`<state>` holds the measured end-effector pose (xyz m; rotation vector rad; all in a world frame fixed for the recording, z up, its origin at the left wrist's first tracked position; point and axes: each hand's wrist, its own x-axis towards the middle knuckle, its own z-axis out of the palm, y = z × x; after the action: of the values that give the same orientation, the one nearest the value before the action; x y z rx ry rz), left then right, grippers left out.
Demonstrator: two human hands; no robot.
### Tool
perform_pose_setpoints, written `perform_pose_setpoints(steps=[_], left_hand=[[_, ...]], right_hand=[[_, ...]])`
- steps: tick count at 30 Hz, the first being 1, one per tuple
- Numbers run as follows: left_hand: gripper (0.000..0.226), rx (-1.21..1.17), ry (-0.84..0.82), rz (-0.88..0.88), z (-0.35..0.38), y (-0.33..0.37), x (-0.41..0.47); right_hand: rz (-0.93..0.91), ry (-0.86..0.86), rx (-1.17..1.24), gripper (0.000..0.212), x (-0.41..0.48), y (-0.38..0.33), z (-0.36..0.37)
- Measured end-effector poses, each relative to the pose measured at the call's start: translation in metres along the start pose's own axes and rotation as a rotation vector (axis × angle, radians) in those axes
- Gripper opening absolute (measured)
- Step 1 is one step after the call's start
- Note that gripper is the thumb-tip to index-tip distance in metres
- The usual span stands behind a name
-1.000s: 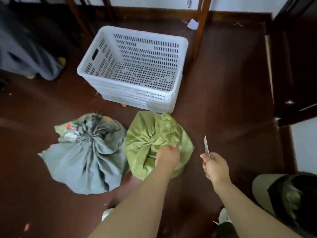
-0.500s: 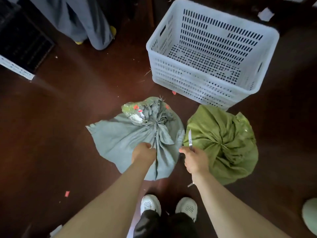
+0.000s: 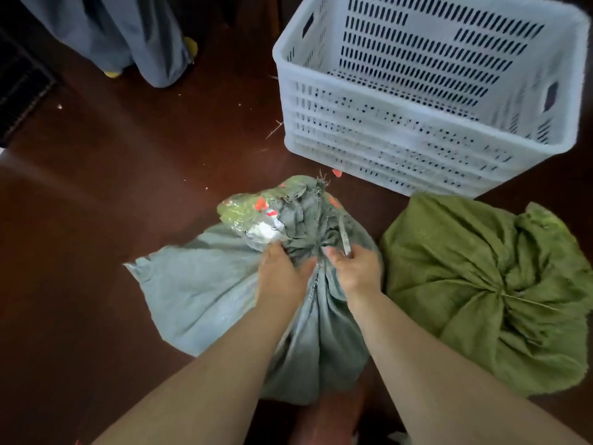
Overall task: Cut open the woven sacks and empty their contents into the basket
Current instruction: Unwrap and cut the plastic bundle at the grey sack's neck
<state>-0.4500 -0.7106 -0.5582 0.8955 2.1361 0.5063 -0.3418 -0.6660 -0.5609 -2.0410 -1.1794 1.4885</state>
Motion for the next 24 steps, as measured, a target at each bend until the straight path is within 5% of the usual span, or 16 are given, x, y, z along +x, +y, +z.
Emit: perform_pose_setpoints(steps=[4, 12, 17, 24], left_hand=[[0.071, 0.023, 0.078, 0.104, 0.015, -0.018, 0.038], [0.057, -0.011, 0.384, 0.141, -0.027, 0.004, 0.130], [0.101, -0.170, 0.262, 0.127, -0.013, 0.001, 0.132], [0.024, -0.335, 0.449, 0.268, -0.028, -0.041, 0.097]], right_hand=[[-0.123, 0.106, 0.078, 0.021, 0.022, 0.002, 0.036], [-0.340, 0.290, 0.097, 0.029, 0.094, -0.036, 0.050], [-0.487, 0.163, 0.036, 0.019, 0.103, -0.026, 0.069], [-0.465, 0.296, 0.008, 0.023, 0.081, 0.003, 0.036]])
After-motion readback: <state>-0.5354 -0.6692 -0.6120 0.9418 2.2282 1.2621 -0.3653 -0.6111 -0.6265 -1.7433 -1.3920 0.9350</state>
